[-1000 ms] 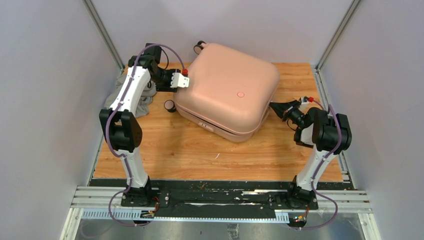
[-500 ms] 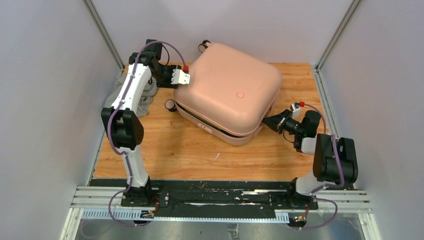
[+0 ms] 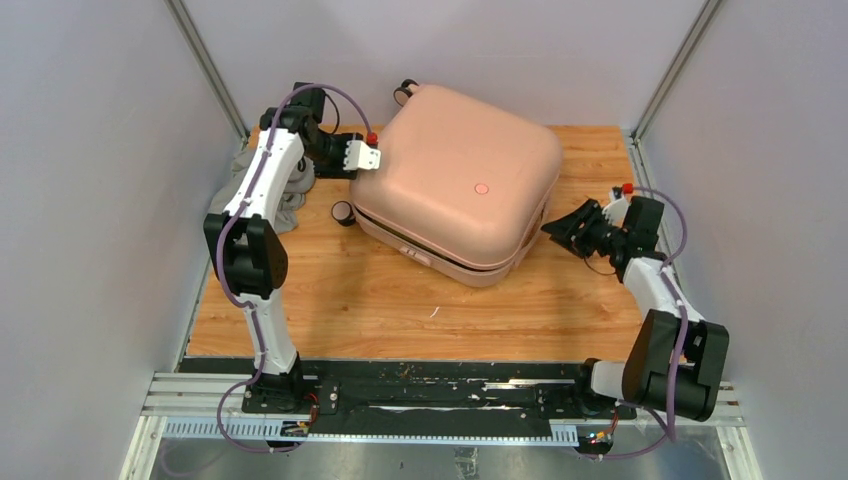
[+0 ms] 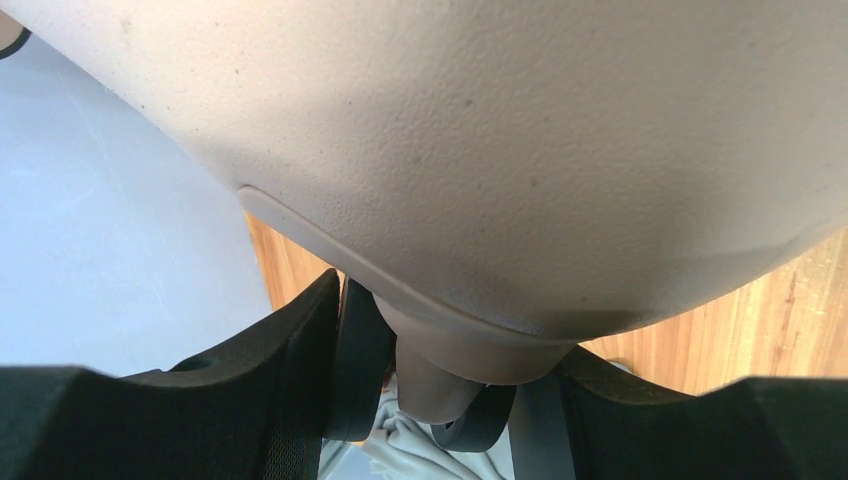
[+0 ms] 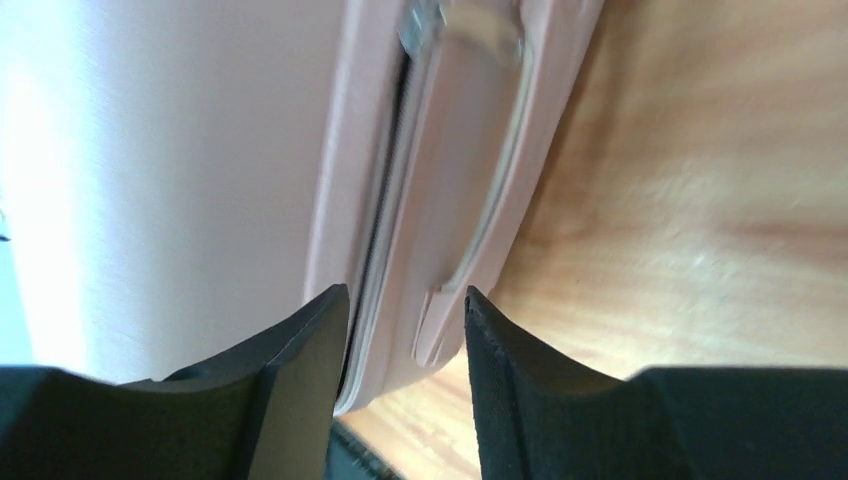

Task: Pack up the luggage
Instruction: Zip the luggage at the center of the board.

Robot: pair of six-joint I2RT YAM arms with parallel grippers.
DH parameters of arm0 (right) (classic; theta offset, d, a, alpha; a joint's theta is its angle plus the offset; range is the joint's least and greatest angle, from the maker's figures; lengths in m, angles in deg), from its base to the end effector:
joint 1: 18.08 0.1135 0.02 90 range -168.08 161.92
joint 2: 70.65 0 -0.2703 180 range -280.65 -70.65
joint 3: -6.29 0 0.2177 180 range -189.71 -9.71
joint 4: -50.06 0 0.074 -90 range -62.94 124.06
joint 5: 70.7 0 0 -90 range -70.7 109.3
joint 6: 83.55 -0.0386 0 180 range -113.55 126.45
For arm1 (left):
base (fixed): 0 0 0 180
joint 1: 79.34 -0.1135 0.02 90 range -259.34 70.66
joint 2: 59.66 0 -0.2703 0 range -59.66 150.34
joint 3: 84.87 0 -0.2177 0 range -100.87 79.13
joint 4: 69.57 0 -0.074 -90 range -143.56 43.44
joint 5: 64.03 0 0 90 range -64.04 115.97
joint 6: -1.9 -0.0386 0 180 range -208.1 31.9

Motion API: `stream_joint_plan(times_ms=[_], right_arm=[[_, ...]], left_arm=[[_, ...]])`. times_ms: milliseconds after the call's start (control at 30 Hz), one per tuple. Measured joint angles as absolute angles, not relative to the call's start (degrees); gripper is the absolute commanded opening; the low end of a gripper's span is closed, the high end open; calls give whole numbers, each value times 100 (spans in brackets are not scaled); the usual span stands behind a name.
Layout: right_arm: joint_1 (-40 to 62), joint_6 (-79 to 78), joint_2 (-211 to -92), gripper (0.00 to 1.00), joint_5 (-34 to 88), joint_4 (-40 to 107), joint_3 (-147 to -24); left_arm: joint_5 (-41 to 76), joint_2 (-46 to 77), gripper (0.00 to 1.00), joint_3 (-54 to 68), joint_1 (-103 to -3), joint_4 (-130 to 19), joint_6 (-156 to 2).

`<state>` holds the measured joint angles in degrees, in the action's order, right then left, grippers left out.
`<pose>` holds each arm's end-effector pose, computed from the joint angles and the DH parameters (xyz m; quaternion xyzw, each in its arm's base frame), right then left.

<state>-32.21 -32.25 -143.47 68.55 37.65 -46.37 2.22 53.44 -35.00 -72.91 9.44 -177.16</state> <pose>0.2284 -0.0273 0.2433 0.1754 0.8031 0.4500 0.3490 0.3814 -0.0586 0.3294 0.7363 0.6016 0.0064 0.3098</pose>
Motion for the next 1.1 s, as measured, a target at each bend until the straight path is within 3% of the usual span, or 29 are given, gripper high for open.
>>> stream_joint_plan(times_ms=[200, 400, 1100], right_arm=[[-3254, -2537, -14539, 57, 6209, 3365, -5566], [-3267, -2097, -15516, 49, 6200, 3363, -5949], [-3180, -1538, -16915, 42, 7050, 4461, -6497]], left_arm=[[220, 5287, 0, -3323, -7291, 907, -17718], [198, 5198, 0, -3323, -7288, 869, -17718], [329, 5169, 0, -3338, -7197, 869, -17703]])
